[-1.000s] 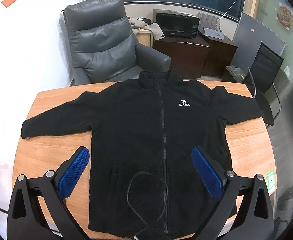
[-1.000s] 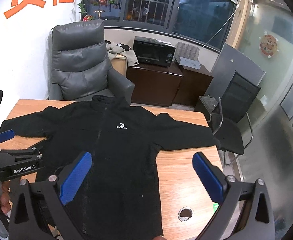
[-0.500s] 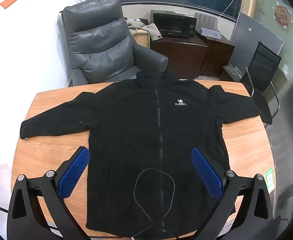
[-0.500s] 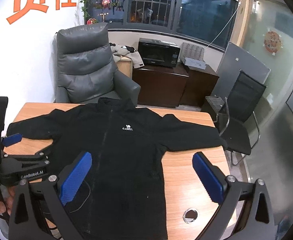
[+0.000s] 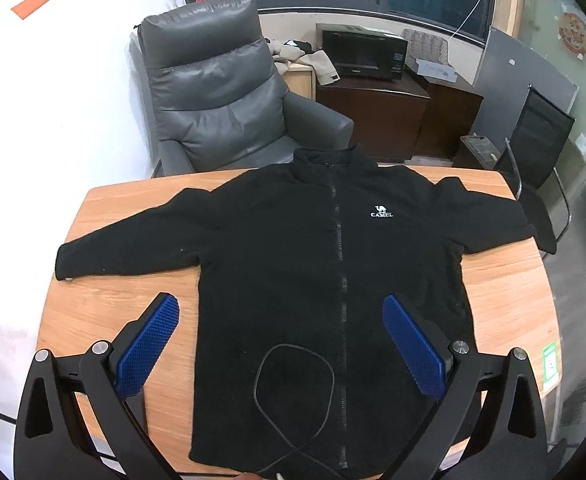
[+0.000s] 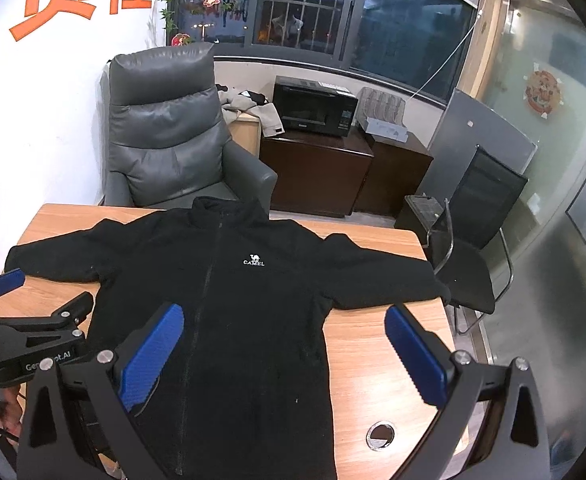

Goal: Fold clothes

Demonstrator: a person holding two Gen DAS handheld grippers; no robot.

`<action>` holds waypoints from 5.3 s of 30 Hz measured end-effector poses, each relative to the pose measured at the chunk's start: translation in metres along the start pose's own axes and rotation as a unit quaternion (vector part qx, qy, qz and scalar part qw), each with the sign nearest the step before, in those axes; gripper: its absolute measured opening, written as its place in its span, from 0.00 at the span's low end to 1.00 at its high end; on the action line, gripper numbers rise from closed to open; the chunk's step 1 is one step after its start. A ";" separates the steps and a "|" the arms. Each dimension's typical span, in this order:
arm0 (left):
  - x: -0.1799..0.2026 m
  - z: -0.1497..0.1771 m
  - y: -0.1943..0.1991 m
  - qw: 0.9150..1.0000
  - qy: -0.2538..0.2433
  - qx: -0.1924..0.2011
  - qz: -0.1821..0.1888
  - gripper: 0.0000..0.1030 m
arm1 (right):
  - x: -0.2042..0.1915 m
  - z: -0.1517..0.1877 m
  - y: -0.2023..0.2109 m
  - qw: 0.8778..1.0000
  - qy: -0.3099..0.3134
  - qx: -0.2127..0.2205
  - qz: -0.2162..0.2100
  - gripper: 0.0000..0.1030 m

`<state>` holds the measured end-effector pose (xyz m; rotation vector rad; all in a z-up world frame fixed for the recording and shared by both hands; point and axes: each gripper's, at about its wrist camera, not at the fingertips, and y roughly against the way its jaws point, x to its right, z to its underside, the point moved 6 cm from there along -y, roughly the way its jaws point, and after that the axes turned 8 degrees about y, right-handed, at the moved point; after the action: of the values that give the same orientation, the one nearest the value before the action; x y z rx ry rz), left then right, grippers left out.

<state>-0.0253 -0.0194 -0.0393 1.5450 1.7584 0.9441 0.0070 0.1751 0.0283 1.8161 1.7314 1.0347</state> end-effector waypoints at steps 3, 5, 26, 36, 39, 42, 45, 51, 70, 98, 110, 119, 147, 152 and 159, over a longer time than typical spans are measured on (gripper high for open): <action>0.003 0.000 -0.004 1.000 0.004 -0.008 0.006 1.00 | 0.004 0.001 0.000 1.000 0.000 0.000 0.000 1.00; 0.008 -0.001 -0.007 1.000 0.007 -0.014 0.010 1.00 | 0.010 0.003 -0.001 1.000 0.000 0.001 0.002 1.00; 0.200 -0.030 -0.121 0.998 -0.033 -0.042 0.023 1.00 | 0.220 0.041 -0.123 0.996 -0.063 0.040 -0.056 1.00; 0.322 -0.027 -0.230 0.983 -0.141 -0.079 0.086 1.00 | 0.414 0.122 -0.263 0.975 -0.186 0.030 -0.119 1.00; 0.352 -0.022 -0.269 0.974 -0.171 -0.098 0.109 1.00 | 0.484 0.167 -0.329 0.948 -0.277 0.003 -0.159 1.00; 0.376 -0.017 -0.298 0.965 -0.216 -0.097 0.118 1.00 | 0.522 0.199 -0.382 0.914 -0.347 -0.015 -0.210 1.00; 0.391 -0.010 -0.328 0.955 -0.251 -0.105 0.116 1.00 | 0.541 0.224 -0.439 0.880 -0.397 -0.040 -0.258 1.00; 0.404 -0.003 -0.357 0.954 -0.257 -0.104 0.112 1.00 | 0.542 0.266 -0.529 0.792 -0.494 -0.081 -0.350 0.90; 0.236 -0.026 -0.234 0.986 -0.112 -0.024 0.118 1.00 | 0.505 0.103 -0.292 0.823 -0.388 0.210 -0.359 0.11; -0.172 -0.032 -0.137 0.990 -0.023 0.036 0.137 1.00 | -0.230 -0.067 -0.379 0.916 0.007 0.030 -0.399 0.11; -0.128 -0.059 -0.129 0.965 -0.091 0.052 0.238 1.00 | -0.249 -0.034 -0.353 0.918 0.099 0.031 -0.382 0.51; -0.016 -0.054 -0.230 0.950 -0.147 -0.018 0.277 1.00 | -0.033 0.039 -0.342 0.975 0.076 0.062 -0.198 0.89; -0.278 -0.032 -0.228 0.964 0.265 -0.003 0.020 1.00 | 0.007 0.011 -0.281 0.965 0.051 0.092 -0.240 0.70; -0.415 -0.020 -0.271 0.916 0.400 -0.001 0.014 1.00 | -0.065 -0.004 -0.269 0.963 0.046 0.083 -0.251 0.70; -0.506 0.008 -0.328 0.872 0.488 -0.020 0.038 1.00 | -0.190 -0.021 -0.259 0.953 0.062 0.075 -0.286 0.70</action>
<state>-0.1332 -0.5412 -0.3213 1.1574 2.2798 2.0266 -0.1688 0.0205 -0.1927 1.2113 2.2736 0.7978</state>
